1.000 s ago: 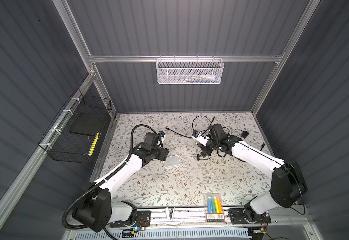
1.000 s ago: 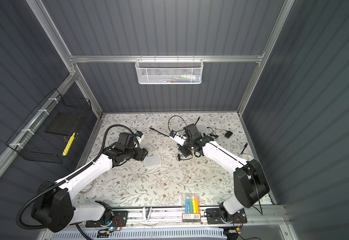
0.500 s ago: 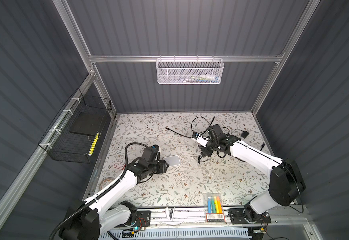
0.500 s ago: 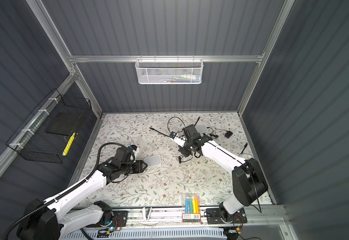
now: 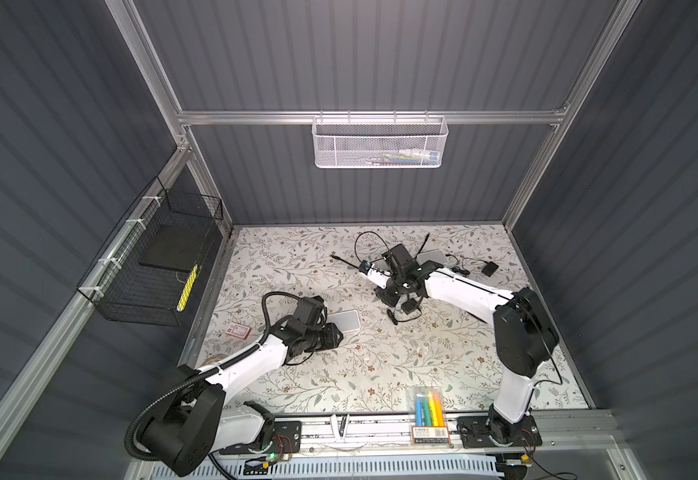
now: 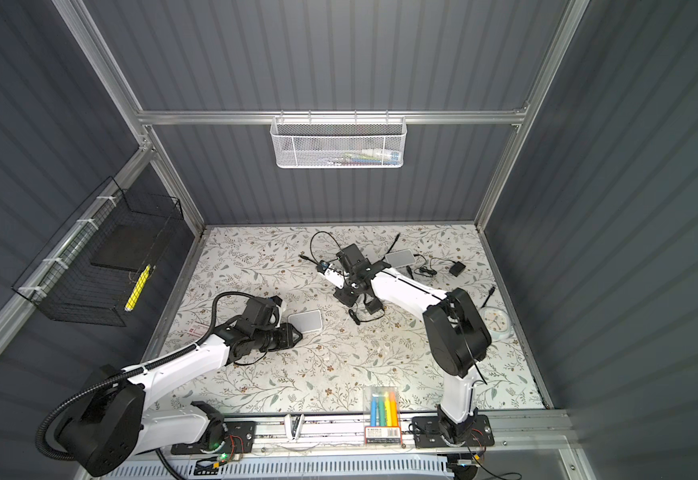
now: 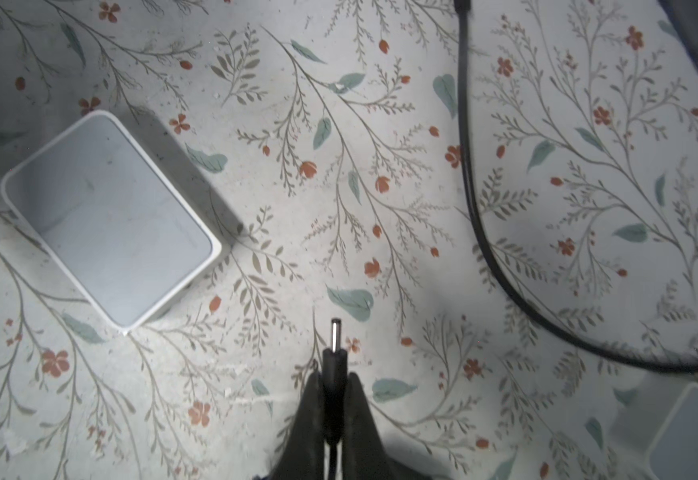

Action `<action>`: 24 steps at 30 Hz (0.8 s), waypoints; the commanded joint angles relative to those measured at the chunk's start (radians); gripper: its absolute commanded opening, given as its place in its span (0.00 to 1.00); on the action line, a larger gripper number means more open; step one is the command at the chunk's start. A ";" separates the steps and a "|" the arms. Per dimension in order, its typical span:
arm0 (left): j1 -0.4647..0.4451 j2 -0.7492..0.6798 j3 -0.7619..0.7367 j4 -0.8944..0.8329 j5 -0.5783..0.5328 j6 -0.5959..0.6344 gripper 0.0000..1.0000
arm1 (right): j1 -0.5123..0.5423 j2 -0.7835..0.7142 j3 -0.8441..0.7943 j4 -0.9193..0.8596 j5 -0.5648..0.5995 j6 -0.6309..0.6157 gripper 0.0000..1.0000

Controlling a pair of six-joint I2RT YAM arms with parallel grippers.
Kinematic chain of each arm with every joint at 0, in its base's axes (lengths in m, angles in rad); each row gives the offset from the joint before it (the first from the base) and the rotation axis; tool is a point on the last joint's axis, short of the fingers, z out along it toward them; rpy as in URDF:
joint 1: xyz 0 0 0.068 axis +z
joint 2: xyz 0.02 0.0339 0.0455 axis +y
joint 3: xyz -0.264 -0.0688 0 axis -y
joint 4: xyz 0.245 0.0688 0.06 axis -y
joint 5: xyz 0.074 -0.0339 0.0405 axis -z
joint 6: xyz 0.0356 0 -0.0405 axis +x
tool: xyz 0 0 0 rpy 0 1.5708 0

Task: Insert the plug into the switch port
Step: 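Carry the barrel plug with the right gripper toward the small white router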

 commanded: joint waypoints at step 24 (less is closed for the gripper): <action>-0.007 0.141 -0.060 0.216 0.006 -0.036 0.34 | 0.089 0.279 0.192 0.083 -0.129 0.049 0.00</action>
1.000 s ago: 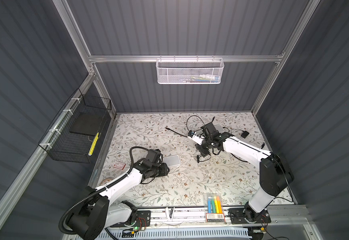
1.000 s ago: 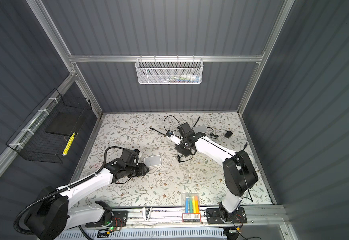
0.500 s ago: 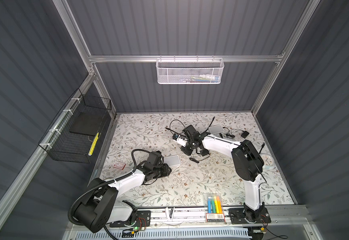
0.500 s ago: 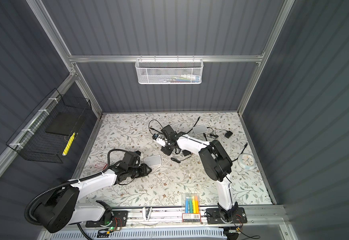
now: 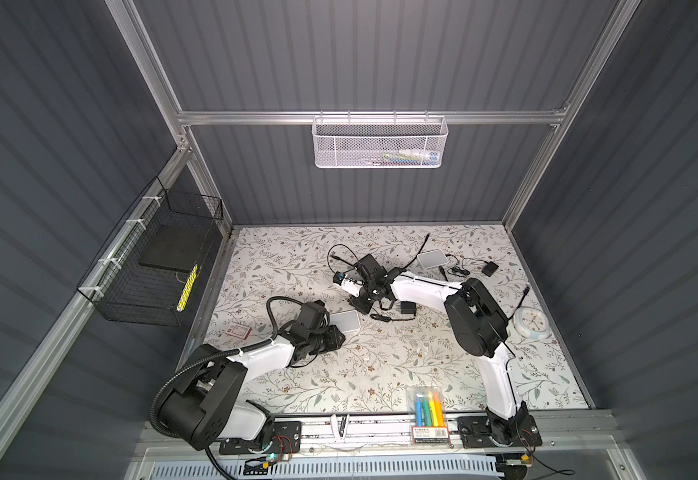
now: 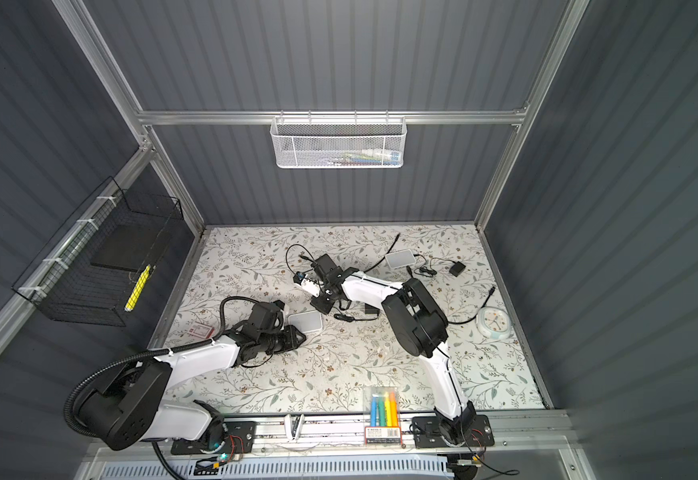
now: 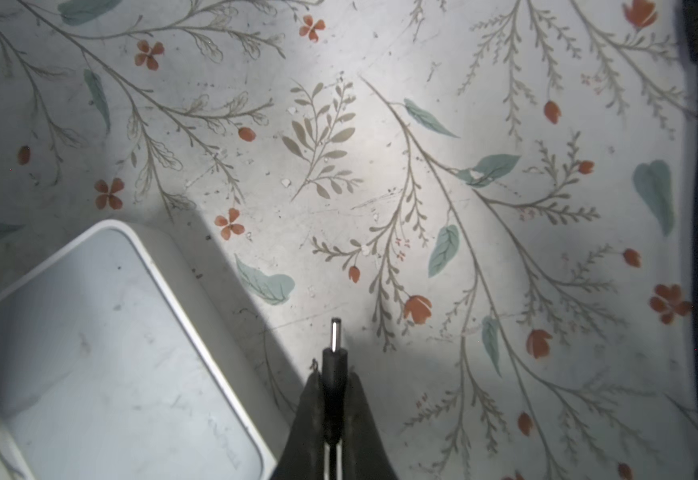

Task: Insert the plug into the switch port

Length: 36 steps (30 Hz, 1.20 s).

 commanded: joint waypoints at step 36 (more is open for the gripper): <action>0.189 -0.159 0.250 -0.326 0.002 0.278 0.34 | -0.029 -0.311 -0.377 0.019 0.088 -0.023 0.00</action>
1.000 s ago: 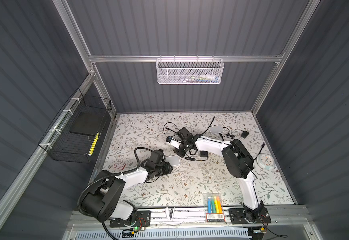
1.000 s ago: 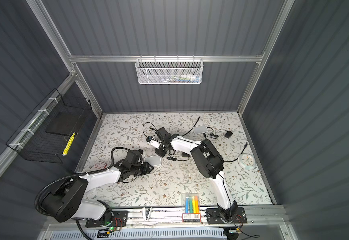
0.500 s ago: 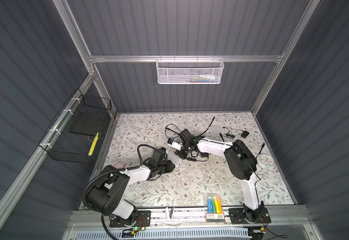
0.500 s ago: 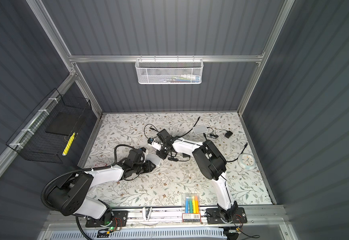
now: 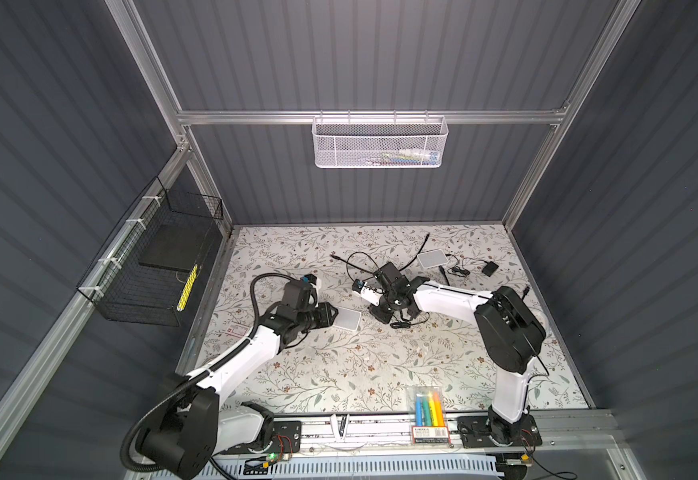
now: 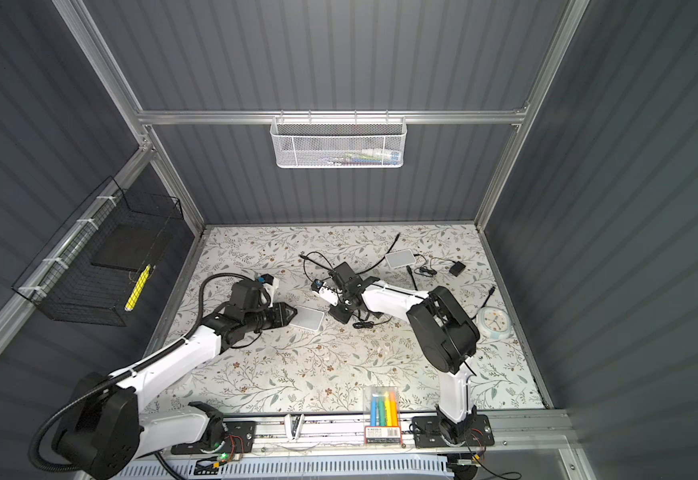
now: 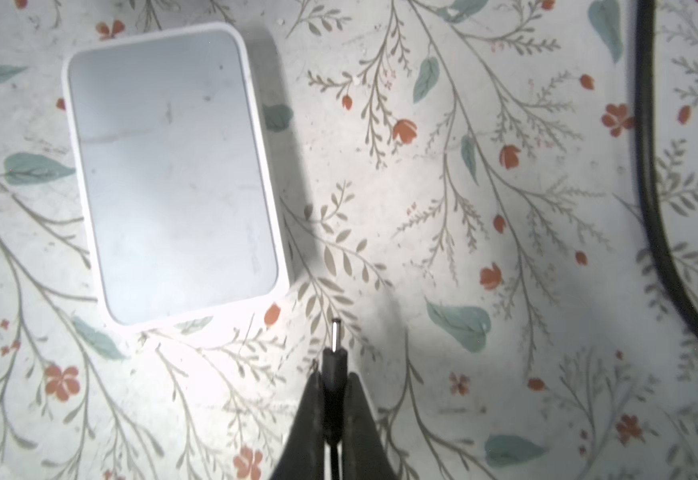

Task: Insert the plug into the switch port

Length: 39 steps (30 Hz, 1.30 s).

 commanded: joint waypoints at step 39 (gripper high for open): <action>0.092 0.452 0.171 0.010 0.220 0.142 0.20 | 0.076 0.084 0.000 0.015 -0.076 -0.001 0.00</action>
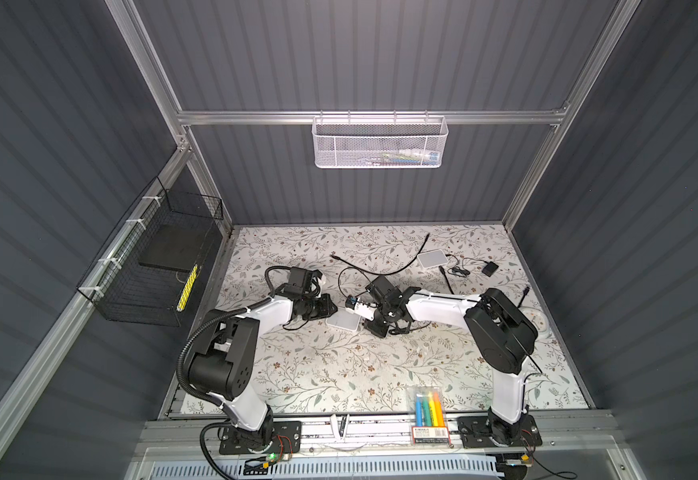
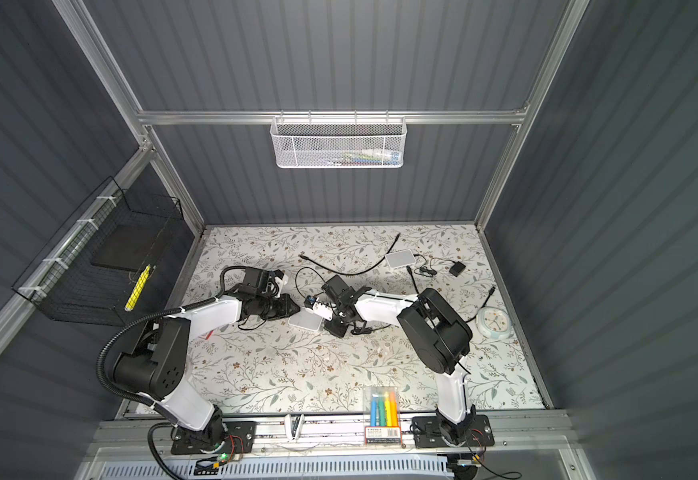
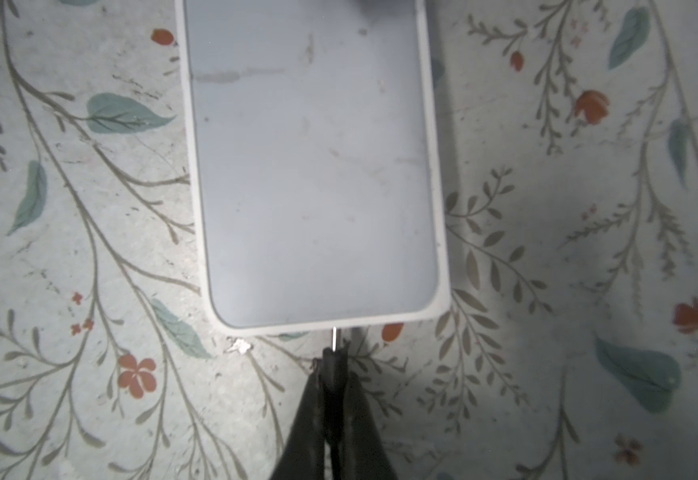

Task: Insert the plug into the switch port

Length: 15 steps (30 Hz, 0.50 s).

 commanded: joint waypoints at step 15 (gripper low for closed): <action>0.000 0.053 0.008 0.022 0.064 0.029 0.17 | 0.007 0.023 0.040 0.000 0.011 0.005 0.00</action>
